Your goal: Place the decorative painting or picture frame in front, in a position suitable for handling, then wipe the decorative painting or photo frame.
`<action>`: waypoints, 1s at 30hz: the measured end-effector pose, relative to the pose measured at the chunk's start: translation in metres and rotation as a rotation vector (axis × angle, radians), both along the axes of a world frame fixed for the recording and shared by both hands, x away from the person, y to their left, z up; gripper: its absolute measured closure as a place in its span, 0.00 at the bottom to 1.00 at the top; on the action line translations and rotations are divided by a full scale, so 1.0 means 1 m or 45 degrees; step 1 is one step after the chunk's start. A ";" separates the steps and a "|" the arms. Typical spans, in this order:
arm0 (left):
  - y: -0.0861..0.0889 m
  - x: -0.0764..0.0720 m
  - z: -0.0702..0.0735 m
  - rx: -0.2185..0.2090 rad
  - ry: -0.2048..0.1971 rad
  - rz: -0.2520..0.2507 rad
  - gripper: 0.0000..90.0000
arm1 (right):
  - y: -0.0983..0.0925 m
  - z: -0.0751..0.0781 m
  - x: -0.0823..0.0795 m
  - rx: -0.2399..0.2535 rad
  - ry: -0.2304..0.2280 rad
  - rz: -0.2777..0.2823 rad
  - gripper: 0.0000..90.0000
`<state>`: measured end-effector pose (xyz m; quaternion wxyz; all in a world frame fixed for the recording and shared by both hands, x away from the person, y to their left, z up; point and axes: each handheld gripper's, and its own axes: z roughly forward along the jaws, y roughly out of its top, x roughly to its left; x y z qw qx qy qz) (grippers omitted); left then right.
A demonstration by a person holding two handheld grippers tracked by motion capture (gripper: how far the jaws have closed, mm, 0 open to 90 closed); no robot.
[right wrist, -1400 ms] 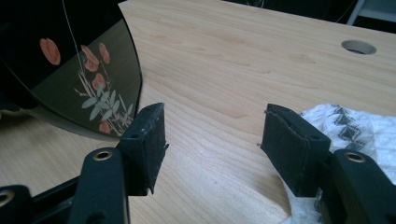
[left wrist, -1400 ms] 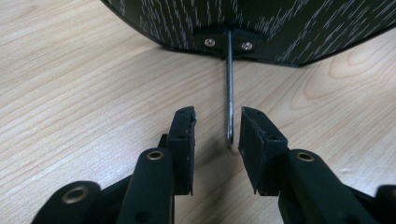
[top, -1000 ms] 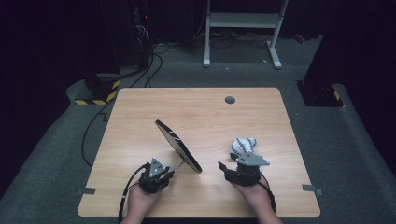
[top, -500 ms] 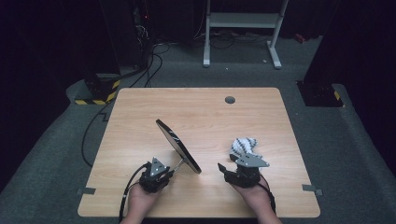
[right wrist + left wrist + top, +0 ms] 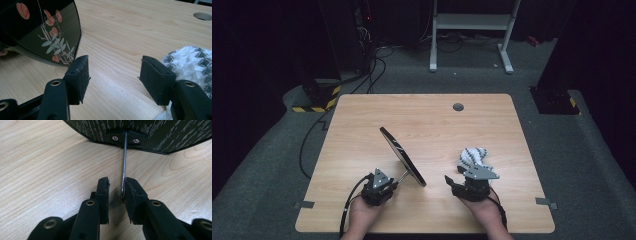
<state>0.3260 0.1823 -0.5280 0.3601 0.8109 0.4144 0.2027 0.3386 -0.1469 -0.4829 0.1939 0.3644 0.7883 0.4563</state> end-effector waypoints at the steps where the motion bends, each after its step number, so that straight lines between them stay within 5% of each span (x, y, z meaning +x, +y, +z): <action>1: 0.000 0.000 0.000 -0.001 0.000 0.000 0.82 | -0.001 0.001 0.000 0.003 0.001 -0.003 0.45; 30: 0.016 0.021 -0.002 -0.038 -0.003 0.110 0.78 | 0.001 -0.001 -0.002 -0.007 0.001 0.007 0.45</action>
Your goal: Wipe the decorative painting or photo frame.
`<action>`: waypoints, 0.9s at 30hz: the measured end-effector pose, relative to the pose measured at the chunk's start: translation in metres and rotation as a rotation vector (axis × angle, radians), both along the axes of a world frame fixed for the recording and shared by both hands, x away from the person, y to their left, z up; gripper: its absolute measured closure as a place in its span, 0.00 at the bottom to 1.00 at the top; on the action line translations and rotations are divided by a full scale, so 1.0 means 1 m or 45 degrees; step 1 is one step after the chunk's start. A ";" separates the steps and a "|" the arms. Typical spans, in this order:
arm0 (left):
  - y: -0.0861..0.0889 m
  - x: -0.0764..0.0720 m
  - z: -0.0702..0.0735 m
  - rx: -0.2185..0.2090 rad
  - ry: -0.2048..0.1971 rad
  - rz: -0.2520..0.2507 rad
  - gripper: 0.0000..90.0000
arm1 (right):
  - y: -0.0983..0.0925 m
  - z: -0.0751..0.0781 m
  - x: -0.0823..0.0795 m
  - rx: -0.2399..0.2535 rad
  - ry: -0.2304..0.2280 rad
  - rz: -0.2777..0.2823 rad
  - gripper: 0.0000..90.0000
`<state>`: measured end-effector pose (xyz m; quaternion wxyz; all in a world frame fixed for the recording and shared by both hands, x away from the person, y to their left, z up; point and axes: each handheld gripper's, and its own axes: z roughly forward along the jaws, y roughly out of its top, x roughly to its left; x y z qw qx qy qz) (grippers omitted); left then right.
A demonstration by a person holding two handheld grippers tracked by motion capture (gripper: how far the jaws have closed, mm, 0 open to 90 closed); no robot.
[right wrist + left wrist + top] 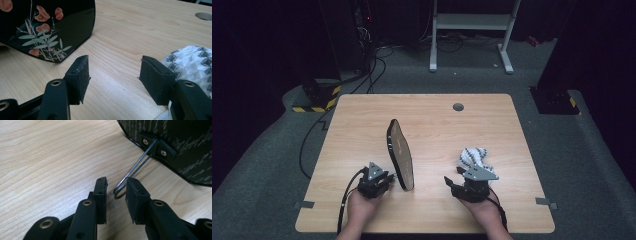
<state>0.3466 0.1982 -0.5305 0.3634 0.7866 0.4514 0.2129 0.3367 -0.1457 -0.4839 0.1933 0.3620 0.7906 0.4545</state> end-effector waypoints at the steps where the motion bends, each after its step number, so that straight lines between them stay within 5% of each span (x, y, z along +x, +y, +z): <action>1: 0.000 0.000 0.000 0.000 0.001 0.000 0.78 | 0.000 0.000 0.000 0.000 0.001 -0.002 0.45; 4: 0.002 -0.001 0.001 0.011 0.000 -0.001 0.78 | 0.000 -0.001 0.000 -0.003 0.002 0.000 0.45; 9: 0.005 -0.018 0.010 -0.061 -0.043 -0.042 0.75 | 0.003 -0.003 0.002 -0.006 0.003 0.012 0.45; 15: -0.002 -0.034 0.012 -0.046 -0.068 -0.087 0.71 | 0.006 -0.003 0.006 0.013 0.013 0.019 0.45; 27: -0.030 -0.067 0.025 -0.067 -0.149 -0.276 0.51 | 0.023 -0.003 0.015 0.014 0.014 0.071 0.45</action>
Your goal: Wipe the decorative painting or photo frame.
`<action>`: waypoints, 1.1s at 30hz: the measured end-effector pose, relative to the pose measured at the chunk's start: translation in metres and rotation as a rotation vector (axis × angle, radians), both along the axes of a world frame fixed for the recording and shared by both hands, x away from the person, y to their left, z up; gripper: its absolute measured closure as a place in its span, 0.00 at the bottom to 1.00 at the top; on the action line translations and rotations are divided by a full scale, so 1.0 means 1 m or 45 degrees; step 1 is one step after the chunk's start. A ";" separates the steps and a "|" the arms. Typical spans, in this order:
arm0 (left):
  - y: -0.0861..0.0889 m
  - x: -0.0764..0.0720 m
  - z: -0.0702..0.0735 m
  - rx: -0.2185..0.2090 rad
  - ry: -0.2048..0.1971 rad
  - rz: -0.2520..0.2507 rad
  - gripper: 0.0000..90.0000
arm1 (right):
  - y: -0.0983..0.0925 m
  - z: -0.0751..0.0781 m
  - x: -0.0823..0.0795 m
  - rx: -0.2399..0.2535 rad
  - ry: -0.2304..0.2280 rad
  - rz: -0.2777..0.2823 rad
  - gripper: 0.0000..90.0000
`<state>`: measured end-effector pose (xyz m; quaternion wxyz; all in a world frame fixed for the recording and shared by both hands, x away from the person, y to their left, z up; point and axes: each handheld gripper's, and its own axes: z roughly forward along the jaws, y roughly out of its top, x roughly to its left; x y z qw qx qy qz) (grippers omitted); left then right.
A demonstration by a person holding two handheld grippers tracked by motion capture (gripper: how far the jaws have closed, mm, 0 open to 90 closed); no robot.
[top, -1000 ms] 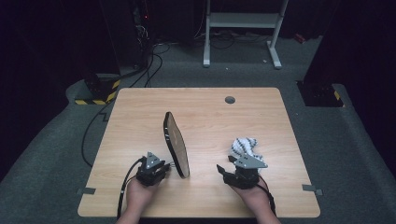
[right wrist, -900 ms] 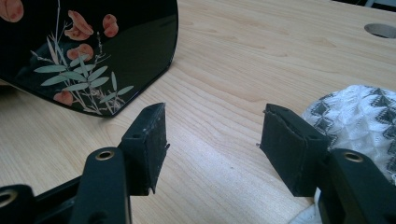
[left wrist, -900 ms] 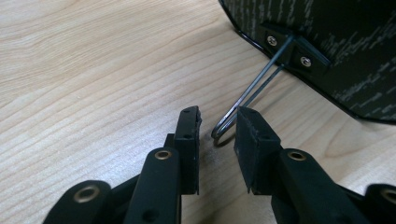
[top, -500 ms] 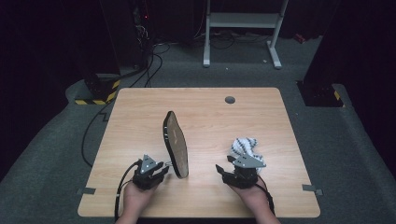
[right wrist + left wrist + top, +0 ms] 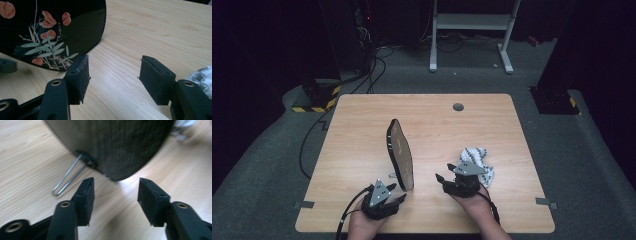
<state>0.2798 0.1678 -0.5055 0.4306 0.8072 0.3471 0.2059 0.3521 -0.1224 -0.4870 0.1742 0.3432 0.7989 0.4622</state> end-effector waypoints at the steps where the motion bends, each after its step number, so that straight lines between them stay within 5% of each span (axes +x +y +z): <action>1: -0.001 -0.001 0.001 -0.001 0.005 -0.006 0.48 | 0.000 0.000 0.000 -0.002 -0.002 0.002 0.45; 10: -0.014 0.002 0.010 -0.056 -0.018 0.048 0.34 | -0.007 0.000 -0.002 0.001 0.003 -0.024 0.45; 15: -0.013 0.008 0.012 -0.124 -0.008 0.096 0.41 | -0.011 -0.001 -0.005 -0.006 0.002 -0.036 0.45; 33: 0.008 0.006 0.010 -0.120 0.005 0.117 0.52 | -0.010 -0.001 -0.005 -0.005 0.006 -0.029 0.45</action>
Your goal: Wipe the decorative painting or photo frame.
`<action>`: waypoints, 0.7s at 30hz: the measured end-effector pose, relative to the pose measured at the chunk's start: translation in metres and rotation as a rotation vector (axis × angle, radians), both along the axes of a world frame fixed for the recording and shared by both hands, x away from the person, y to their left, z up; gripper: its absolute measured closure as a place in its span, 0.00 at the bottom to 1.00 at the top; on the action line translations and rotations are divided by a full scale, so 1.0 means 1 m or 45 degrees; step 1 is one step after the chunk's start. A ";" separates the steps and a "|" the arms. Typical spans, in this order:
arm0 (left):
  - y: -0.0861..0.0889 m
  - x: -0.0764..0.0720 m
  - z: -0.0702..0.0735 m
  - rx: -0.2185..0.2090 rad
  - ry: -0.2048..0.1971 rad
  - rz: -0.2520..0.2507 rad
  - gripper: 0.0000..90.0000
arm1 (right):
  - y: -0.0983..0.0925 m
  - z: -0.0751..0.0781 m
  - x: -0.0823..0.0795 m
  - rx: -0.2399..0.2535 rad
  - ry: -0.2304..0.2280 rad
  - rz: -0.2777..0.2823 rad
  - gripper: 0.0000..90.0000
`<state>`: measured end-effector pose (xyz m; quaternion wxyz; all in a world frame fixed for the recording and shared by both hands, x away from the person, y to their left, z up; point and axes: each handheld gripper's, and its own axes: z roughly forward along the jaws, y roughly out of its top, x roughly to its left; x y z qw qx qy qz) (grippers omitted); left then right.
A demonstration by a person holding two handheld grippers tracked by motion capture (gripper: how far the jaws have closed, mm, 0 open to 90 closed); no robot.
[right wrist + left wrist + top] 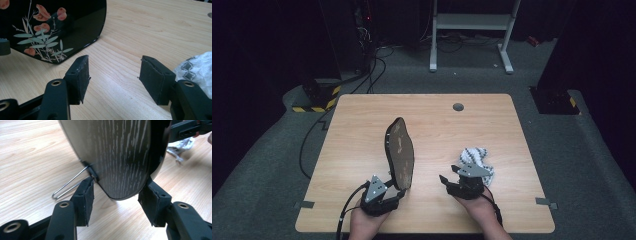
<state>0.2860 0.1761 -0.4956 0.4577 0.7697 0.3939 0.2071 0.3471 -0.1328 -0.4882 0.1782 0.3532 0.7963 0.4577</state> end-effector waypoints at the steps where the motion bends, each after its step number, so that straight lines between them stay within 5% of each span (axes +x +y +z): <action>1: 0.002 0.000 0.000 0.001 0.001 0.004 0.52 | 0.001 0.000 0.000 -0.001 -0.002 0.004 0.45; 18: 0.032 0.009 -0.003 -0.003 0.023 0.121 0.68 | 0.003 0.001 0.000 -0.001 -0.002 0.015 0.45; 21: 0.038 0.014 -0.006 -0.037 0.045 0.156 0.69 | 0.003 0.000 0.000 0.000 0.000 0.016 0.45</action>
